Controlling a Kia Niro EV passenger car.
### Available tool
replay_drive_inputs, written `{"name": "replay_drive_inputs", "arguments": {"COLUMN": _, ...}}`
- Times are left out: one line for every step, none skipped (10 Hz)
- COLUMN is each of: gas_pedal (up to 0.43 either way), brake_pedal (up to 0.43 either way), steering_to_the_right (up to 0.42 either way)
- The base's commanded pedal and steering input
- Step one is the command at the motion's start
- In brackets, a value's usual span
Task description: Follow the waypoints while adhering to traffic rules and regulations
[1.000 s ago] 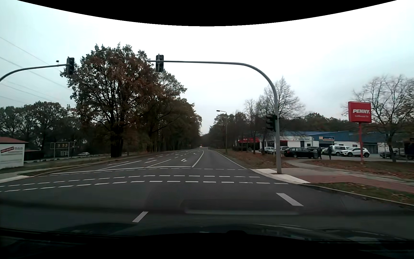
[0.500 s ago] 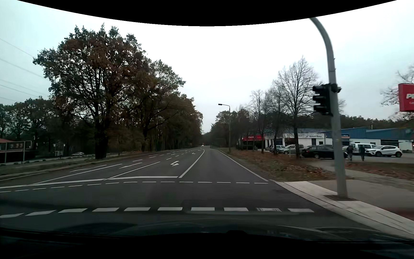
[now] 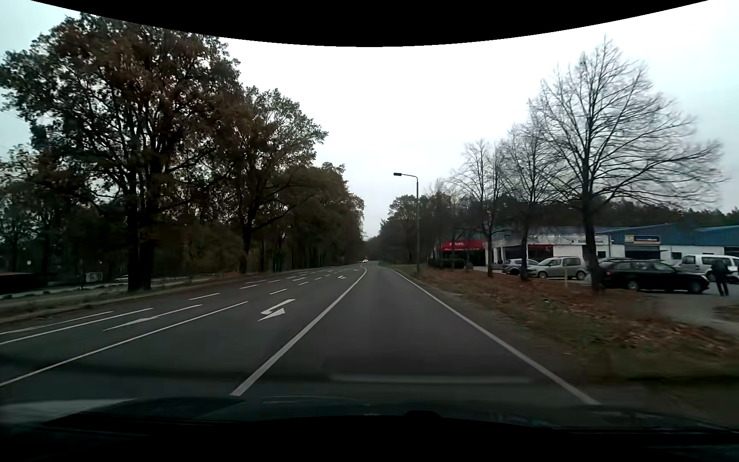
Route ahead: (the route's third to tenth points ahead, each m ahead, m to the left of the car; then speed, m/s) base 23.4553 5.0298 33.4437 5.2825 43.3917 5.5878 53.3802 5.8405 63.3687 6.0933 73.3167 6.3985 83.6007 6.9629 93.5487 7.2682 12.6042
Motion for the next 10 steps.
{"name": "replay_drive_inputs", "arguments": {"gas_pedal": 0.287, "brake_pedal": 0.000, "steering_to_the_right": -0.011}}
{"name": "replay_drive_inputs", "arguments": {"gas_pedal": 0.280, "brake_pedal": 0.000, "steering_to_the_right": -0.010}}
{"name": "replay_drive_inputs", "arguments": {"gas_pedal": 0.280, "brake_pedal": 0.000, "steering_to_the_right": -0.009}}
{"name": "replay_drive_inputs", "arguments": {"gas_pedal": 0.280, "brake_pedal": 0.000, "steering_to_the_right": -0.008}}
{"name": "replay_drive_inputs", "arguments": {"gas_pedal": 0.268, "brake_pedal": 0.000, "steering_to_the_right": -0.007}}
{"name": "replay_drive_inputs", "arguments": {"gas_pedal": 0.268, "brake_pedal": 0.000, "steering_to_the_right": -0.006}}
{"name": "replay_drive_inputs", "arguments": {"gas_pedal": 0.260, "brake_pedal": 0.000, "steering_to_the_right": -0.006}}
{"name": "replay_drive_inputs", "arguments": {"gas_pedal": 0.260, "brake_pedal": 0.000, "steering_to_the_right": -0.007}}
{"name": "replay_drive_inputs", "arguments": {"gas_pedal": 0.248, "brake_pedal": 0.000, "steering_to_the_right": -0.007}}
{"name": "replay_drive_inputs", "arguments": {"gas_pedal": 0.248, "brake_pedal": 0.000, "steering_to_the_right": -0.007}}
